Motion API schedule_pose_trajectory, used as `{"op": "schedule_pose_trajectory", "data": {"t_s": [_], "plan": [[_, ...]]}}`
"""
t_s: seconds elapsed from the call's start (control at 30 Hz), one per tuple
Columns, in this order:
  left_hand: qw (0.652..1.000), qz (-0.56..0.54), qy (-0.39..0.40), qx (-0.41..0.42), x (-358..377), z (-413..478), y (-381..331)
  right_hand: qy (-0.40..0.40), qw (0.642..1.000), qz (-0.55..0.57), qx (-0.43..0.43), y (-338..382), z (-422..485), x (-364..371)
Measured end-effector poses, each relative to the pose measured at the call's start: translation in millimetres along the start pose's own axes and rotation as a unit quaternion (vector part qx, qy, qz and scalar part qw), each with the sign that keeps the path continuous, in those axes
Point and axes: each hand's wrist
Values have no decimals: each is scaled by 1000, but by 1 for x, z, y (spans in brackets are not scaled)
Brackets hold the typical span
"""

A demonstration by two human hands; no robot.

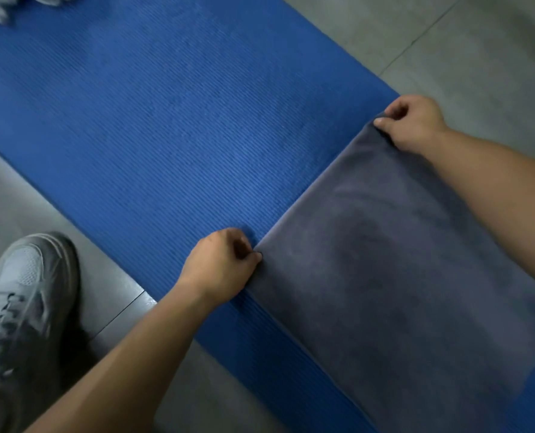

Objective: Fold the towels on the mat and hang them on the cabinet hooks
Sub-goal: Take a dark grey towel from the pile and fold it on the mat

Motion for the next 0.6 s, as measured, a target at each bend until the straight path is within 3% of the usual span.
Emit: {"op": "schedule_pose_trajectory", "data": {"t_s": [0.13,0.23,0.47,0.6], "plan": [[994,-92,54,10,-4,-4,14,-2,999,51,17,8,1,-9],[987,-154,51,-19,-13,0,30,-24,997,62,34,16,2,-13],[956,-244,-161,8,-42,12,36,-47,969,244,15,64,9,0],[928,-300,-200,95,-49,-4,31,-31,935,353,-1,81,6,-15]]}}
Point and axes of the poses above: each hand's wrist, its own z-axis towards the middle knuckle, its own x-axis out of the palm, y = z × x
